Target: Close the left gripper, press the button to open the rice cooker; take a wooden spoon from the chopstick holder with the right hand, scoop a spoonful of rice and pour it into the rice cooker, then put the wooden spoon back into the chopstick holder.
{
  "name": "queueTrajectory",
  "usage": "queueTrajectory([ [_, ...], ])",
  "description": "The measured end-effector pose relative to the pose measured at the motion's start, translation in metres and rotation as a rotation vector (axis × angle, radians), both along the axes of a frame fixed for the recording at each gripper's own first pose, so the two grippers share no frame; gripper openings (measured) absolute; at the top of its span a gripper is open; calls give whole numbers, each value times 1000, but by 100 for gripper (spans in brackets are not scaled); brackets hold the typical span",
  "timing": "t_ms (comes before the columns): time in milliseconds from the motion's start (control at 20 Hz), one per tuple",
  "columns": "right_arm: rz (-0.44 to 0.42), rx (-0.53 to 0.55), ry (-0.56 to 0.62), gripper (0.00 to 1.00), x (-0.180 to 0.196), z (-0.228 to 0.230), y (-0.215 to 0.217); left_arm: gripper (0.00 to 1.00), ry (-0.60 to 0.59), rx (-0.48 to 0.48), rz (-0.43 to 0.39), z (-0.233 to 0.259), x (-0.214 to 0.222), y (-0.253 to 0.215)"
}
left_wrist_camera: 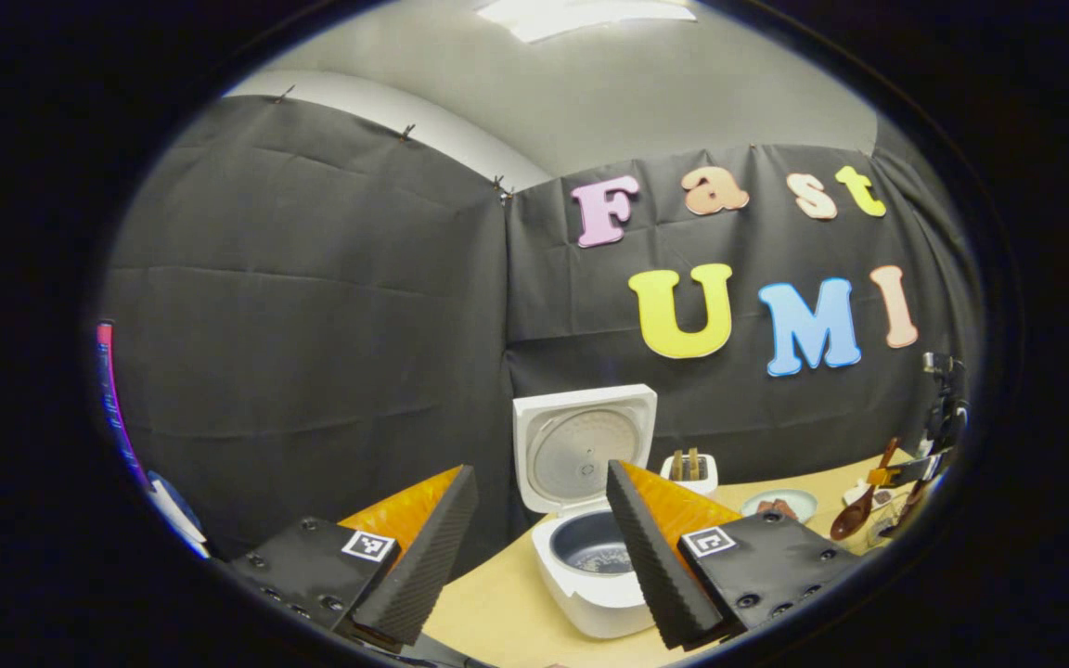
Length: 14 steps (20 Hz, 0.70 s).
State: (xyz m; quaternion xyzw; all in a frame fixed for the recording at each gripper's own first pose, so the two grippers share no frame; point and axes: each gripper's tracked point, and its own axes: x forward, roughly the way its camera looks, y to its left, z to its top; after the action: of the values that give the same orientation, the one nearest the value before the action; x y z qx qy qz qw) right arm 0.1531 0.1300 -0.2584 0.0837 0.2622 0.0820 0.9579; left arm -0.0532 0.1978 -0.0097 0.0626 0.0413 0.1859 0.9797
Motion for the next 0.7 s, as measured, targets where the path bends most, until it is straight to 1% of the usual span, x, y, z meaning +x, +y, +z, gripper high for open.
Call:
queueTrajectory([
  [50,-1,-24,2,7,1,-7,0,94,3,4,1,-1,-2,1],
  [100,0,-42,5,7,2,-13,2,96,7,7,3,-2,-3,3],
  [150,3,-56,10,7,2,-20,4,96,13,10,5,-3,-4,5],
  [200,5,-66,13,7,2,-25,7,94,20,13,7,-5,-5,7],
  [250,6,-80,8,7,3,-29,10,96,24,16,10,-7,-6,9],
  [400,6,-107,-16,7,4,-34,21,96,33,22,13,-7,-7,13],
  [550,18,-86,5,7,0,-39,39,95,39,25,17,-8,-10,19],
  [700,16,-35,34,7,-6,-43,55,94,36,23,15,-6,-12,24],
])
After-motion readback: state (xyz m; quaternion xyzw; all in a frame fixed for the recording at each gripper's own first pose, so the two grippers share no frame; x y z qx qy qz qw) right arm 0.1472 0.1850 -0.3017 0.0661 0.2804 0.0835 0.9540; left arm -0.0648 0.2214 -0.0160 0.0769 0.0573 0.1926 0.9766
